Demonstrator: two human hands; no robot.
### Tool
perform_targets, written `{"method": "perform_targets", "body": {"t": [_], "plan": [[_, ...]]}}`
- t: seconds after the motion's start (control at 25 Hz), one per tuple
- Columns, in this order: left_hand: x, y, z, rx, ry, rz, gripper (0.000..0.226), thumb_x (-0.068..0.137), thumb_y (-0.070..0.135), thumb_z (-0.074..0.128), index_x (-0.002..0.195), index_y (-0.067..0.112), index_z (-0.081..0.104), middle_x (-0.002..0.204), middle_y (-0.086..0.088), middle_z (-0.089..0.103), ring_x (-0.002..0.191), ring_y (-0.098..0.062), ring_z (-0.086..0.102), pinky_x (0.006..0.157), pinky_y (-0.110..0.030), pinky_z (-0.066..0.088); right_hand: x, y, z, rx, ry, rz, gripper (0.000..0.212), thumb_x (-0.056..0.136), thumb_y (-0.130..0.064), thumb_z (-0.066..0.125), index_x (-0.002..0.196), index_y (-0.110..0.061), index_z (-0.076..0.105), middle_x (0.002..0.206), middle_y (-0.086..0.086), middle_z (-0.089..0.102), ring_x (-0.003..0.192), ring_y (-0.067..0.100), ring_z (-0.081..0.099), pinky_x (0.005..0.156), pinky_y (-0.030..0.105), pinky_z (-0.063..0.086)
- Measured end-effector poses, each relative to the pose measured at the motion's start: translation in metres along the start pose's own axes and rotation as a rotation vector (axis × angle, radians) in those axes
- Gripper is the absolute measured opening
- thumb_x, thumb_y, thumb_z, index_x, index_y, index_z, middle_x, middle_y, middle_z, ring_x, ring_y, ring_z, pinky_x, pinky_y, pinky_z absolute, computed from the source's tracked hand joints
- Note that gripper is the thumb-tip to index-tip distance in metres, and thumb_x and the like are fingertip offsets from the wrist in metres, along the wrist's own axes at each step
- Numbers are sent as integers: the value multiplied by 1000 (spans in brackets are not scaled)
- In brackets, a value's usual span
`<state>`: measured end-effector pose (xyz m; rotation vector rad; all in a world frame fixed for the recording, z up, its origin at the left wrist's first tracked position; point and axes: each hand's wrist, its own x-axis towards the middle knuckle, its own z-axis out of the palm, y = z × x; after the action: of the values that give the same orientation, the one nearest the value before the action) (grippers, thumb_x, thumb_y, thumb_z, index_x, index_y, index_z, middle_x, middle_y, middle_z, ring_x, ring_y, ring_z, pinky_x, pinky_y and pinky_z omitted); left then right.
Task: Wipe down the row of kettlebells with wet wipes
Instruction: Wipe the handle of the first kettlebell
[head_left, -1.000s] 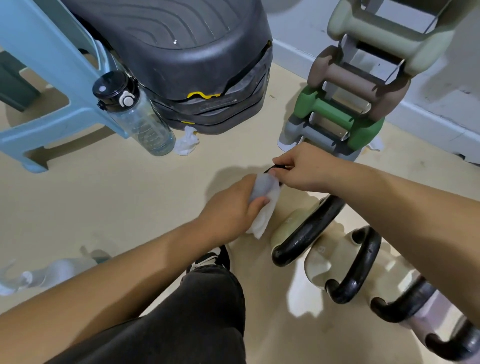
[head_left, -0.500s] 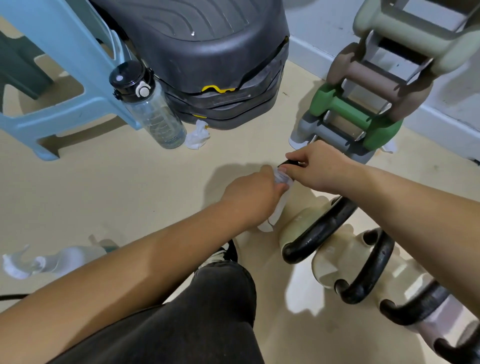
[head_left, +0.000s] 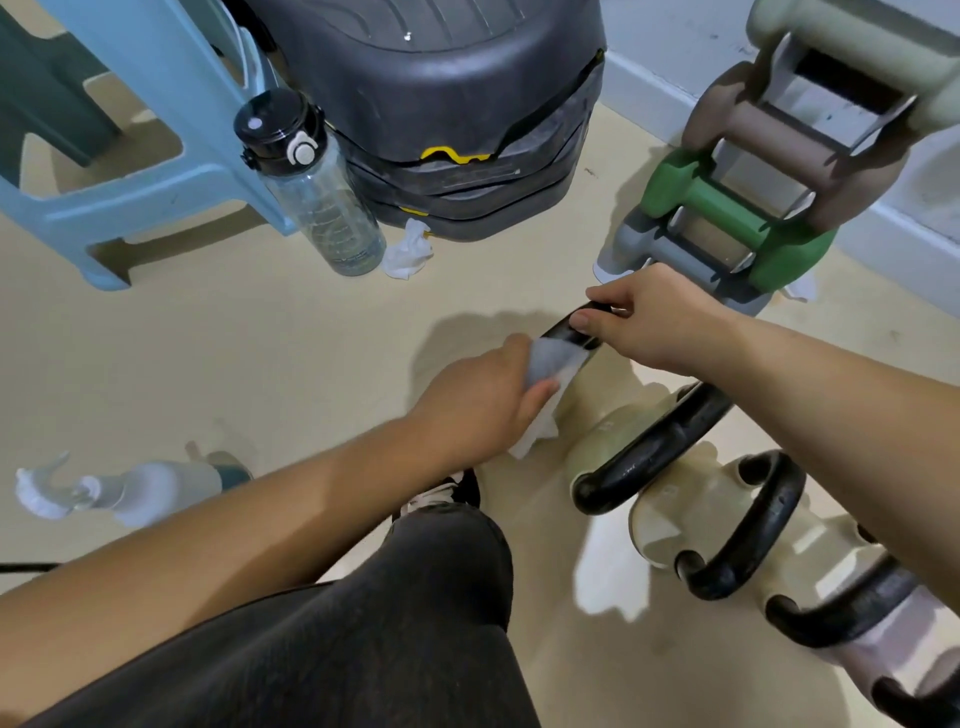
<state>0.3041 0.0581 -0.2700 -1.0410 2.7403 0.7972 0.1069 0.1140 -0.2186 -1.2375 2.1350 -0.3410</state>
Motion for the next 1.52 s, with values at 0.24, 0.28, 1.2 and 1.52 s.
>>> {"method": "perform_targets", "body": {"t": [0.24, 0.28, 1.2, 1.52], "plan": [[-8, -5, 8, -318, 38, 77, 44, 104, 42, 48, 141, 18, 44, 113, 1, 63, 98, -23, 63, 78, -38, 50, -2, -1, -1, 30, -4, -8, 45, 93, -46, 65, 124, -14, 70, 108, 7, 73, 92, 23, 66, 79, 31, 50], [-25, -19, 17, -385, 78, 115, 48, 103, 39, 50, 146, 20, 41, 125, -1, 61, 107, -22, 61, 85, -38, 51, -2, 0, -1, 26, -10, -3, 45, 93, -47, 65, 124, -15, 70, 99, 4, 73, 81, 20, 65, 73, 31, 49], [-40, -16, 26, -402, 166, -24, 52, 98, 25, 61, 146, 23, 42, 127, 2, 64, 106, -18, 63, 86, -34, 52, 1, 0, 2, 60, -36, 22, 44, 93, -49, 63, 125, -19, 68, 88, 0, 69, 69, 17, 60, 69, 31, 50], [37, 25, 1, -33, 17, -33, 58, 96, 28, 54, 148, 16, 31, 113, -9, 69, 89, -34, 66, 73, -46, 55, 8, 3, 3, 75, -27, 27, 55, 91, -51, 65, 137, -21, 61, 127, 0, 68, 102, 18, 63, 86, 29, 47]]}}
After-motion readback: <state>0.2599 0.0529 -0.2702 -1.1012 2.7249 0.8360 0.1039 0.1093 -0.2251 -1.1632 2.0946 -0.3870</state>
